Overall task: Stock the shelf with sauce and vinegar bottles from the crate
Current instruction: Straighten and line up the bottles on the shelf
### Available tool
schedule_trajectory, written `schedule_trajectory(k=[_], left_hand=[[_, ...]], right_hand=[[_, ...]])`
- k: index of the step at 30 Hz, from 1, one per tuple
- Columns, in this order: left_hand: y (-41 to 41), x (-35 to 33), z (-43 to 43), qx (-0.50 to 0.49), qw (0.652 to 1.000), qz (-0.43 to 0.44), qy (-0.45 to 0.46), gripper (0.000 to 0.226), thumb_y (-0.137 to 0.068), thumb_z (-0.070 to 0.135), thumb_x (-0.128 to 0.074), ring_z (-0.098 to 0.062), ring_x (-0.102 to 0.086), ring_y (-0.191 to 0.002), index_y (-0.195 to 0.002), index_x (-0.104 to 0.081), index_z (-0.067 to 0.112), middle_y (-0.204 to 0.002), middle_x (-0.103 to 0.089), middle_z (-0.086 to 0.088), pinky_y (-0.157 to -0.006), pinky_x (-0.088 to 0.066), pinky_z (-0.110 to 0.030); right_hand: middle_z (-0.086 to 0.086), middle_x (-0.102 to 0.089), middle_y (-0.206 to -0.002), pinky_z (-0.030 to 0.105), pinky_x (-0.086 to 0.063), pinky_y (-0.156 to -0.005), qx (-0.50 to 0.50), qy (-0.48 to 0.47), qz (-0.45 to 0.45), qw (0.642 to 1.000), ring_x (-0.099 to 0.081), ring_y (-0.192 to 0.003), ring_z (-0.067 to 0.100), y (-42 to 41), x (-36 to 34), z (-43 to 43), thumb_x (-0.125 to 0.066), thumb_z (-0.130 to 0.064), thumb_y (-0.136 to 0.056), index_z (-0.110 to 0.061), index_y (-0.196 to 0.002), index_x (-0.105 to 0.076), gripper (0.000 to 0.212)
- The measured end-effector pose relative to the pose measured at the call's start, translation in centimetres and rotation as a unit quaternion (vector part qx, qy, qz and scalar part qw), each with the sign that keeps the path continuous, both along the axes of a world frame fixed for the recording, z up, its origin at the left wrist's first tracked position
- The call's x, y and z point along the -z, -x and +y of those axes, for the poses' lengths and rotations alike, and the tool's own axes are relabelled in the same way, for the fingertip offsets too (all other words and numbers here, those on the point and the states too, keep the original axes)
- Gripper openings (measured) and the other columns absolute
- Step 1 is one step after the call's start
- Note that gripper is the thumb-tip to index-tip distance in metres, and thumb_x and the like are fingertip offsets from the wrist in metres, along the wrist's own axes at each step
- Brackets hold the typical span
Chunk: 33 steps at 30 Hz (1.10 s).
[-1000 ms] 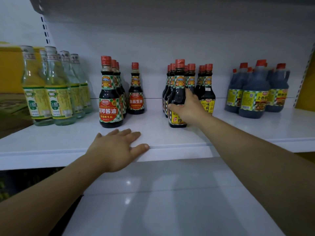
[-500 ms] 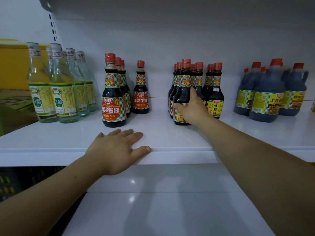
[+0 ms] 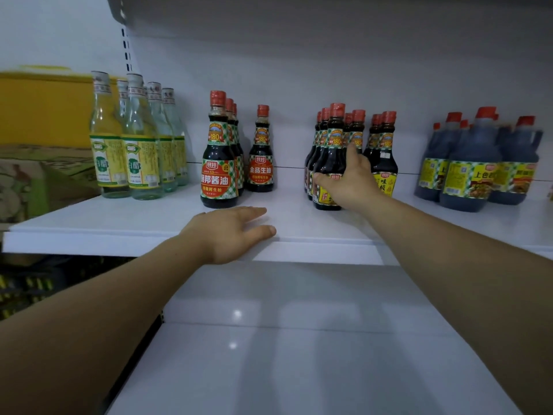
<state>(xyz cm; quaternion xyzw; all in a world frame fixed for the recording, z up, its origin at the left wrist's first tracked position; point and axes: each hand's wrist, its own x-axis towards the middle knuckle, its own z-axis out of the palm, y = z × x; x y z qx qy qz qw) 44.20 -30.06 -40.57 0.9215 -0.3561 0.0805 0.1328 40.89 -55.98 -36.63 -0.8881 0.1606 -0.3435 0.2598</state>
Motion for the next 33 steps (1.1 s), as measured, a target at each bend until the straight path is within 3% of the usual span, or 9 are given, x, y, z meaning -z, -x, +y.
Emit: schedule_trajectory(k=[3, 8, 12, 16, 19, 23, 28, 33], left_hand=[[0.8, -0.6, 0.5, 0.027, 0.999, 0.024, 0.025, 0.070, -0.083, 0.071, -0.038, -0.017, -0.029, -0.139, -0.144, -0.029, 0.038, -0.154, -0.028, 0.008, -0.111, -0.025, -0.036], [3.0, -0.8, 6.2, 0.034, 0.997, -0.008, 0.067, 0.072, -0.082, 0.066, -0.049, -0.016, -0.030, -0.138, -0.144, -0.031, 0.036, -0.153, -0.030, 0.008, -0.112, -0.023, -0.035], [4.4, 1.4, 14.5, 0.004, 0.998, -0.009, 0.056, 0.071, -0.085, 0.059, -0.053, -0.013, -0.025, -0.140, -0.146, -0.029, 0.033, -0.154, -0.027, 0.008, -0.115, -0.020, -0.032], [5.4, 6.2, 23.9, -0.076, 0.994, 0.051, 0.067, 0.074, -0.083, 0.057, -0.055, -0.014, -0.034, -0.135, -0.147, -0.028, 0.032, -0.153, -0.029, 0.005, -0.098, -0.028, -0.021], [6.6, 11.8, 30.4, -0.149, 0.980, 0.114, 0.058, 0.080, -0.079, 0.064, -0.056, -0.019, -0.047, -0.125, -0.147, -0.024, 0.037, -0.149, -0.038, 0.002, -0.088, -0.035, -0.023], [10.0, 21.6, 37.8, -0.228, 0.949, 0.212, 0.049, 0.088, -0.077, 0.060, -0.062, -0.019, -0.035, -0.136, -0.149, -0.020, 0.033, -0.153, -0.029, 0.003, -0.099, -0.031, -0.027], [14.6, 32.3, 42.4, -0.289, 0.909, 0.296, 0.057, 0.090, -0.077, 0.056, -0.065, -0.019, -0.026, -0.140, -0.149, -0.019, 0.030, -0.155, -0.024, 0.000, -0.105, -0.026, -0.027], [17.8, 40.0, 42.3, -0.304, 0.876, 0.351, 0.130, 0.088, -0.079, 0.051, -0.067, -0.019, -0.026, -0.140, -0.149, -0.020, 0.027, -0.156, -0.022, 0.001, -0.100, -0.026, -0.024]], right_hand=[[0.010, -0.010, -0.160, 0.044, -0.021, -0.117, 0.004, 0.051, 0.013, 0.999, -0.015, -0.146, 0.031, 1.8, -0.2, 2.2, -0.061, -0.062, -0.082, -0.023, -0.154, -0.006, 0.099], [0.006, -0.017, -0.159, 0.039, -0.025, -0.113, -0.047, 0.081, 0.041, 0.995, -0.024, -0.143, 0.029, 2.7, -0.7, 8.5, -0.056, -0.065, -0.084, -0.022, -0.153, -0.017, 0.091], [0.009, -0.043, -0.144, 0.033, -0.036, -0.099, -0.117, 0.086, 0.026, 0.989, -0.045, -0.127, 0.029, 1.5, -0.1, 17.0, -0.060, -0.062, -0.082, -0.023, -0.144, -0.039, 0.075], [0.008, -0.038, -0.151, 0.029, -0.030, -0.104, -0.214, 0.102, -0.001, 0.971, -0.036, -0.136, 0.025, 0.2, 3.5, 27.6, -0.057, -0.062, -0.084, -0.021, -0.145, -0.038, 0.076], [0.003, -0.032, -0.154, 0.035, -0.028, -0.108, -0.306, 0.104, 0.015, 0.946, -0.032, -0.139, 0.024, 0.0, 8.2, 35.7, -0.056, -0.063, -0.084, -0.025, -0.148, -0.034, 0.077], [0.002, -0.032, -0.155, 0.030, -0.031, -0.105, -0.379, 0.071, 0.093, 0.918, -0.035, -0.138, 0.023, 0.3, 17.5, 43.6, -0.059, -0.058, -0.086, -0.026, -0.148, -0.033, 0.074], [-0.003, -0.019, -0.160, 0.041, -0.031, -0.110, -0.394, 0.025, 0.246, 0.885, -0.025, -0.144, 0.024, 1.4, 31.5, 48.8, -0.057, -0.059, -0.088, -0.031, -0.152, -0.021, 0.078], [-0.003, -0.024, -0.158, 0.037, -0.033, -0.109, -0.378, -0.086, 0.342, 0.856, -0.030, -0.142, 0.023, 3.2, 43.2, 49.8, -0.068, -0.057, -0.079, -0.030, -0.153, -0.018, 0.093]])
